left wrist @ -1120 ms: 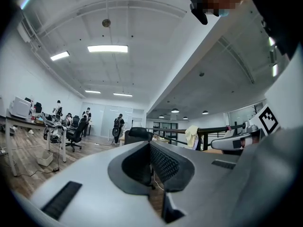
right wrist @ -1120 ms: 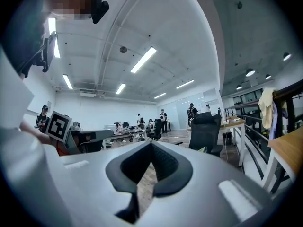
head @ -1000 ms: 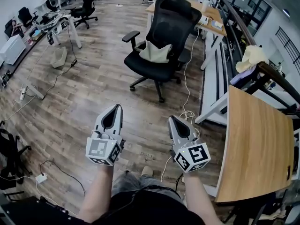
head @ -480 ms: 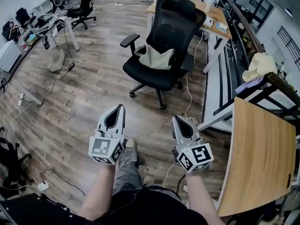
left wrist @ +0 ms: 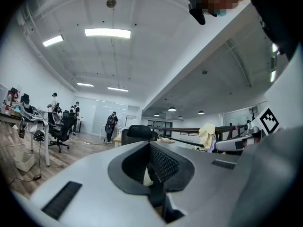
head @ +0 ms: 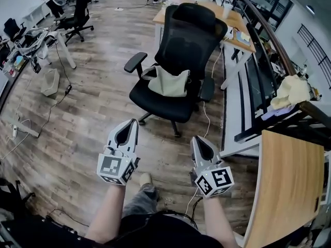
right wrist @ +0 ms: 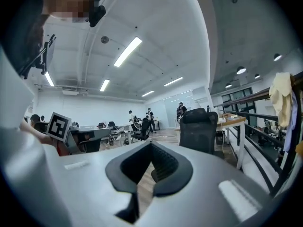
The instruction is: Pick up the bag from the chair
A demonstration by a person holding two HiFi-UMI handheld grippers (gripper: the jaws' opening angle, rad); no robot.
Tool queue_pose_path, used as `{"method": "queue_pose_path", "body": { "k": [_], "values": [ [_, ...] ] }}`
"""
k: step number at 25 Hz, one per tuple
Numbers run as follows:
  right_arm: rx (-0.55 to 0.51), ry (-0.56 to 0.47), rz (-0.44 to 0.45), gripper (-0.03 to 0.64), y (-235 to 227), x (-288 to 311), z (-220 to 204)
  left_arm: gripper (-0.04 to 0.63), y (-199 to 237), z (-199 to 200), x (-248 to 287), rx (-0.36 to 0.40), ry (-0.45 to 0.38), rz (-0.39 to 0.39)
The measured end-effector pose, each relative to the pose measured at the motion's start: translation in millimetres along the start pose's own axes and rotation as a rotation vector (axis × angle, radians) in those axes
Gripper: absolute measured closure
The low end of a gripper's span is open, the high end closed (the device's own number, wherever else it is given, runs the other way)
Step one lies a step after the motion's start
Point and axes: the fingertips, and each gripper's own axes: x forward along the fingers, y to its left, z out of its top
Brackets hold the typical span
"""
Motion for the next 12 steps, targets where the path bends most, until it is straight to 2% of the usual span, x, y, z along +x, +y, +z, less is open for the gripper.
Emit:
{"method": "queue_pose_path", "body": {
  "k": [12],
  "values": [
    [0.009,0.001,-0.083,0.609,-21,86,-5,0.597,63,-12,77,-0.025,0.024,-0.082]
  ]
}}
